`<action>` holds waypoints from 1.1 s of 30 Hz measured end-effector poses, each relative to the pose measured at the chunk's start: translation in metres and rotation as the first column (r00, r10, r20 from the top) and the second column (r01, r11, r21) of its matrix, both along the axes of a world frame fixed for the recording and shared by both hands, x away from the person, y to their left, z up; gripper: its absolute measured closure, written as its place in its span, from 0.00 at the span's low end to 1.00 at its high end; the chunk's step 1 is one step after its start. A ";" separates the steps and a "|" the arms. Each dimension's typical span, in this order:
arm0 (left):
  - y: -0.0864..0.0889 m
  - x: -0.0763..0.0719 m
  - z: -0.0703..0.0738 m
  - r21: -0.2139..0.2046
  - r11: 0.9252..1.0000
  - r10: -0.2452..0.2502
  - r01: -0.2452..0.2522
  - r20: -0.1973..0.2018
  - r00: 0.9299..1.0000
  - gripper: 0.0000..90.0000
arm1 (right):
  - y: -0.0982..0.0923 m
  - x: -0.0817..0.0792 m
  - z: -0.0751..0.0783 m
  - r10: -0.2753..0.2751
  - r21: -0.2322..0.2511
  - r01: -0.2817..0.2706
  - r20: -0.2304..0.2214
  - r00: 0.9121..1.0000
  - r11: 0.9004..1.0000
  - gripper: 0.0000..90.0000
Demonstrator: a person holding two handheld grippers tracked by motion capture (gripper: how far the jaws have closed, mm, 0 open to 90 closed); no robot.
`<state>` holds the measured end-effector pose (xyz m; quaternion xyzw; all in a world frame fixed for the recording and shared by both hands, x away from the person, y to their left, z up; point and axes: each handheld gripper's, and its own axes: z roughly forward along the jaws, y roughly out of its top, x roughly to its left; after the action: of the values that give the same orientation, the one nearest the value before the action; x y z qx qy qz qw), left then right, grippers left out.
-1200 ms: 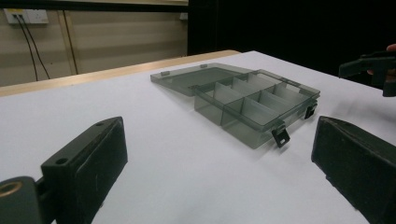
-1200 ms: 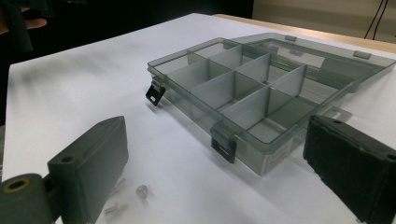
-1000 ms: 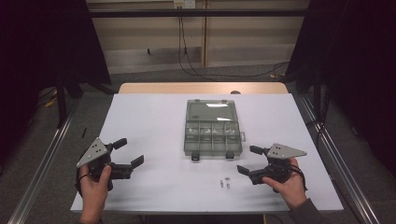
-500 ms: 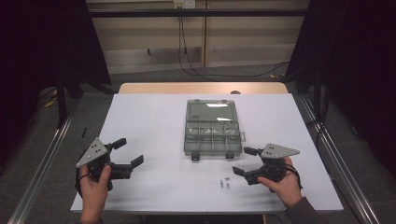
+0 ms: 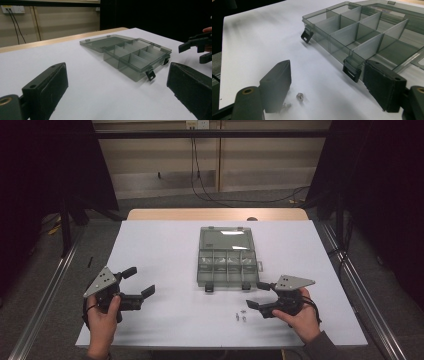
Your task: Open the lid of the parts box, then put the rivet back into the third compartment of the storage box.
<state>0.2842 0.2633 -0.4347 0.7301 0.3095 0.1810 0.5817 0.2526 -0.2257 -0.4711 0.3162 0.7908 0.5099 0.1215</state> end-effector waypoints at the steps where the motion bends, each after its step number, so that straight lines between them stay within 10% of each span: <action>1: 0.000 0.000 0.000 -0.004 1.000 0.001 -0.001 0.000 1.000 0.04 | 0.000 0.000 0.000 -0.002 -0.003 0.002 -0.001 1.000 1.000 0.25; 14: -0.005 0.002 -0.001 0.013 1.000 -0.004 0.004 -0.006 1.000 0.04 | 0.004 0.001 -0.005 0.006 -0.014 -0.007 -0.030 1.000 1.000 0.17; 33: -0.002 0.001 -0.002 0.005 1.000 0.004 -0.003 -0.009 1.000 0.04 | 0.003 0.001 -0.004 -0.001 -0.075 -0.005 -0.083 0.997 0.997 0.47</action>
<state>0.2854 0.2617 -0.4365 0.7319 0.3129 0.1795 0.5780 0.2533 -0.2224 -0.4751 0.3313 0.8141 0.4664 0.0998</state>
